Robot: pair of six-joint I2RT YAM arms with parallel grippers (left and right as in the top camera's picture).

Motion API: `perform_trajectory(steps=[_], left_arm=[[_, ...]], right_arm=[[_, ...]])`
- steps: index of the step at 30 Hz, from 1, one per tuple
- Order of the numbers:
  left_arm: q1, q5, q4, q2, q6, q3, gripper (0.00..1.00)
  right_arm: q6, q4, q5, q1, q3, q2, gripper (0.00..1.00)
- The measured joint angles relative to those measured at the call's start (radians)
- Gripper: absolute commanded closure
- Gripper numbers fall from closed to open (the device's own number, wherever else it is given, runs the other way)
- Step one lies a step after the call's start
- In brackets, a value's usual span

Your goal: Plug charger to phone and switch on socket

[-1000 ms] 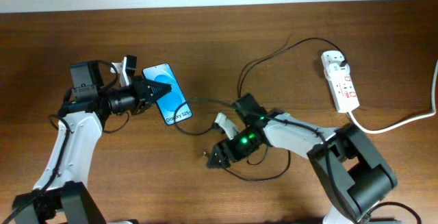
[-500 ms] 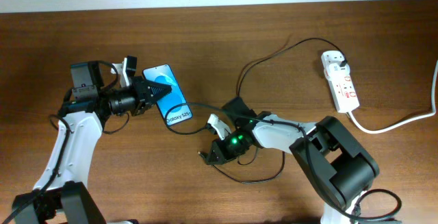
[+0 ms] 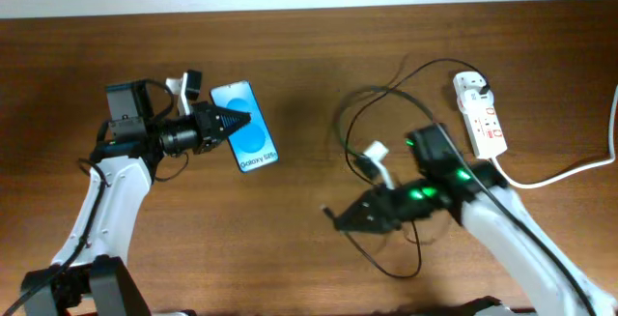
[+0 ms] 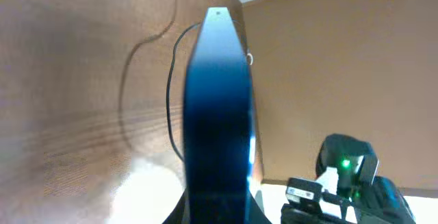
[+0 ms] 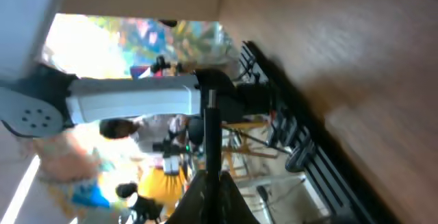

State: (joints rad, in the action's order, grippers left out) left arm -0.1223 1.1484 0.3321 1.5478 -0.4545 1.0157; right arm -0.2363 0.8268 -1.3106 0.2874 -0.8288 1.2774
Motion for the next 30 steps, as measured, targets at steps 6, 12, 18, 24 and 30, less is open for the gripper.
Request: perform_trajectory(steps=[6, 12, 18, 24, 30], left_arm=[[0.15, -0.049, -0.263, 0.001, -0.278, -0.002, 1.0], [0.214, -0.132, -0.38, 0.001, -0.579, -0.002, 1.0], [0.214, -0.064, -0.547, 0.001, -0.672, -0.003, 1.0], [0.214, -0.01, -0.554, 0.001, -0.673, -0.003, 1.0], [0.214, 0.008, -0.595, 0.001, -0.673, -0.003, 1.0]], right_arm=[[-0.208, -0.581, -0.048, -0.086, 0.203, -0.126, 0.96], [-0.555, -1.081, 0.082, 0.047, 0.214, -0.073, 0.96], [-0.855, -1.335, 0.174, 0.113, 0.217, 0.025, 0.96], [-1.002, -1.442, 0.249, 0.113, 0.218, 0.031, 0.96], [-1.075, -1.446, 0.255, 0.113, 0.218, 0.031, 0.96]])
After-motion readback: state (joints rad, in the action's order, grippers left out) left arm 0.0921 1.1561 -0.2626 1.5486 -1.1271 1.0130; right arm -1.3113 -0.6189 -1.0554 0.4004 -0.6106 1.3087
